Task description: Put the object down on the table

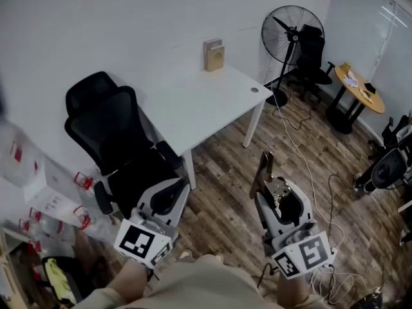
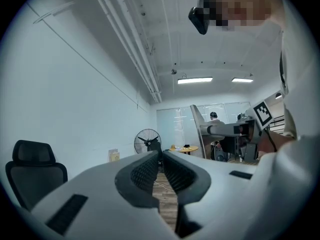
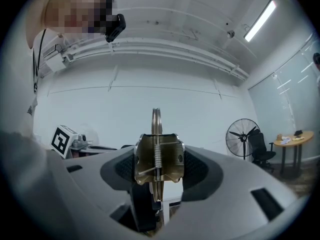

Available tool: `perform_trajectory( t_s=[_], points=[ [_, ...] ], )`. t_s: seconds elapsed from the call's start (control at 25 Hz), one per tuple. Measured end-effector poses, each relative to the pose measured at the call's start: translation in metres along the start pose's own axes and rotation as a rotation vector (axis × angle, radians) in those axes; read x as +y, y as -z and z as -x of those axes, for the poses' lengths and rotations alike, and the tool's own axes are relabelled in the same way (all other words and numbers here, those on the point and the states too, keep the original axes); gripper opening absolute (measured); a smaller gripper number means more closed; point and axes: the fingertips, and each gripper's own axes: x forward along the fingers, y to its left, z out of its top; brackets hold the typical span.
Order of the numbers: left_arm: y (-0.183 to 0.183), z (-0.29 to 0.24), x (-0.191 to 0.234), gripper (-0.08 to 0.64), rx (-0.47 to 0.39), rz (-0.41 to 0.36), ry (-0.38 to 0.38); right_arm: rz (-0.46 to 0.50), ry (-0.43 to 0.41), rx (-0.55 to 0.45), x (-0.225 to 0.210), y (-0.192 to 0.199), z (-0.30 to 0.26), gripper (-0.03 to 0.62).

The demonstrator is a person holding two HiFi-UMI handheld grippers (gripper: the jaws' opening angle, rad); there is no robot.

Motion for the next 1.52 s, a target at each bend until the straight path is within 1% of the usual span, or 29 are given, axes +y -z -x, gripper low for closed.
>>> perform_trajectory(
  t_s=[0.28,0.4,0.52,0.76,0.96,1.16,1.36,1.52],
  points=[
    [0.007,-0.012,-0.035,0.044,0.004,-0.003,0.008,-0.016,-0.007,0.009,-0.017,0.013,0.026,0.23],
    [0.013,-0.018,-0.045,0.044,0.026,0.001,0.021,-0.038,-0.004,0.022,-0.024,0.02,0.03,0.23],
    [0.013,-0.023,-0.049,0.044,0.026,0.002,0.027,-0.051,0.0,0.032,-0.032,0.024,0.033,0.23],
    [0.019,-0.046,-0.049,0.044,0.023,0.003,0.044,-0.07,0.035,0.041,-0.06,0.032,0.027,0.23],
    [0.027,-0.07,-0.036,0.044,0.024,0.006,0.05,-0.065,0.041,0.059,-0.079,0.04,0.007,0.23],
    [0.032,-0.098,-0.016,0.044,0.026,0.019,0.047,-0.073,0.036,0.076,-0.1,0.048,-0.024,0.23],
    [0.036,-0.135,0.017,0.044,0.037,0.033,0.042,-0.072,0.027,0.099,-0.123,0.054,-0.072,0.23],
    [0.042,-0.169,0.047,0.044,0.061,0.049,0.058,-0.087,0.038,0.127,-0.144,0.062,-0.113,0.23]
  ],
)
